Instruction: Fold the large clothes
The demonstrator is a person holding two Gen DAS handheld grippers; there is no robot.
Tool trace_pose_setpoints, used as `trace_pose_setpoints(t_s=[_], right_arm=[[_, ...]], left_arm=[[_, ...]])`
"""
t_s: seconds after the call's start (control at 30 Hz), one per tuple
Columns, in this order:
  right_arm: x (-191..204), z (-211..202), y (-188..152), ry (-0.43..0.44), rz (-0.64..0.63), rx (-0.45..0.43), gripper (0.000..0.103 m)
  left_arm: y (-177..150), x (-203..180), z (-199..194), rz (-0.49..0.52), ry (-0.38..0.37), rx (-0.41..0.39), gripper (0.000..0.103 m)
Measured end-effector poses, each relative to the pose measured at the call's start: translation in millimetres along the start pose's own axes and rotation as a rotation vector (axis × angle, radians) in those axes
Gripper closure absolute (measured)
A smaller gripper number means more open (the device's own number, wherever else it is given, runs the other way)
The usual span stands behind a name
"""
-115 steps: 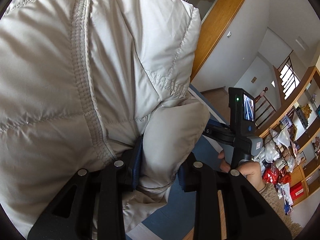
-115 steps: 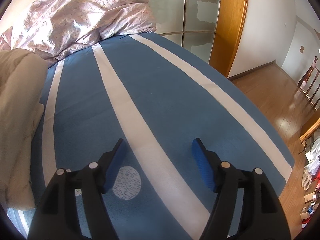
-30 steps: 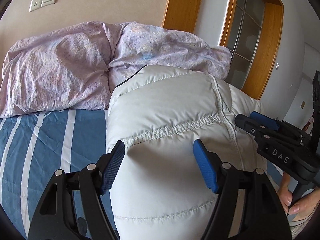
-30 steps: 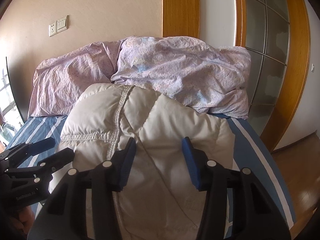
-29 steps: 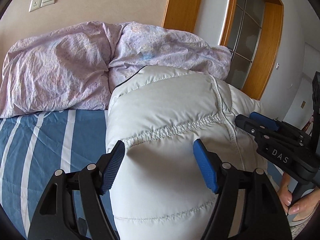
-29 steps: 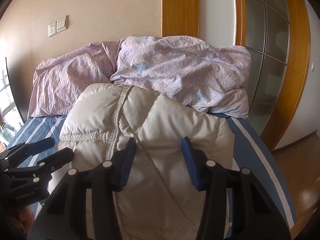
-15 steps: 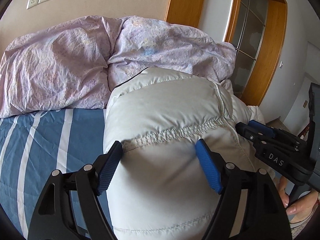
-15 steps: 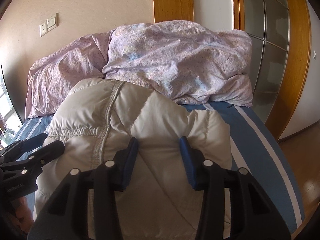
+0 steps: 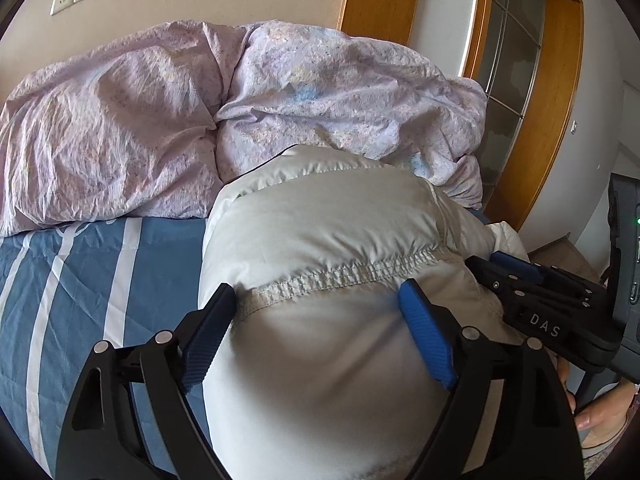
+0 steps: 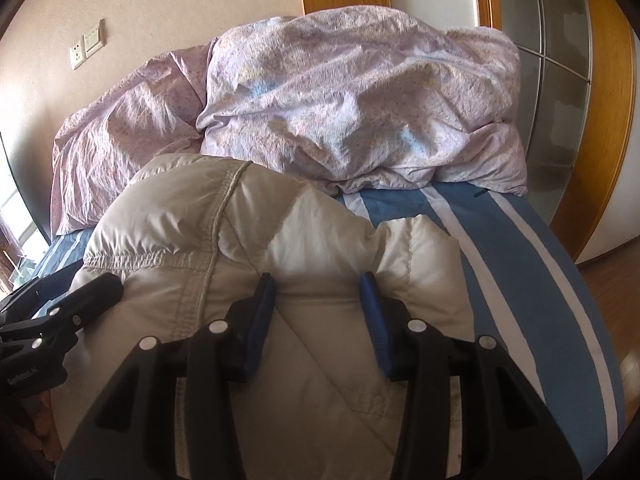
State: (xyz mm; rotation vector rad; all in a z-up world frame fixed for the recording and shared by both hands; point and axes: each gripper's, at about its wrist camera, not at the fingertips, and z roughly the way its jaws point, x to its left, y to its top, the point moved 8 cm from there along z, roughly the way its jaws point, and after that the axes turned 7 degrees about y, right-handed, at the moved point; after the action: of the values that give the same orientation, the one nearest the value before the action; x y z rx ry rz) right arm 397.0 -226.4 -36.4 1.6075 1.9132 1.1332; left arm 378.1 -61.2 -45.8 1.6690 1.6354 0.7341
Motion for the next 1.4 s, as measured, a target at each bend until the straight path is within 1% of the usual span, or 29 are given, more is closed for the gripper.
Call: trace_pose_setpoints(t_s=[0.43, 0.57, 0.8, 1.0, 1.1, 1.4], right_arm=[[-1.2, 41.6, 1.0, 0.002, -0.041, 0.071, 0.057], [-2.0, 52.8, 0.6, 0.018, -0.045, 0.084, 0.055], [-3.3, 64.8, -2.1, 0.034, -0.049, 0.072, 0.055], [-4.1, 71.8, -4.4, 0.048, -0.049, 0.043, 0.054], [-6.4, 74.9, -5.6, 0.065, -0.037, 0.031, 0.054], [-8.3, 79.7, -6.6, 0.067, -0.031, 0.02, 0.053]], left_arm=[[-4.3, 6.9, 30.2, -0.041, 0.058, 0.041, 0.009], [-6.4, 9.6, 36.8, -0.056, 0.064, 0.043, 0.007], [-10.6, 10.5, 43.4, -0.058, 0.083, 0.018, 0.004], [-13.4, 12.8, 46.8, -0.07, 0.098, -0.007, 0.002], [-13.4, 12.1, 48.3, -0.068, 0.108, -0.017, 0.001], [-14.4, 11.5, 54.0, -0.068, 0.131, -0.035, 0.001]])
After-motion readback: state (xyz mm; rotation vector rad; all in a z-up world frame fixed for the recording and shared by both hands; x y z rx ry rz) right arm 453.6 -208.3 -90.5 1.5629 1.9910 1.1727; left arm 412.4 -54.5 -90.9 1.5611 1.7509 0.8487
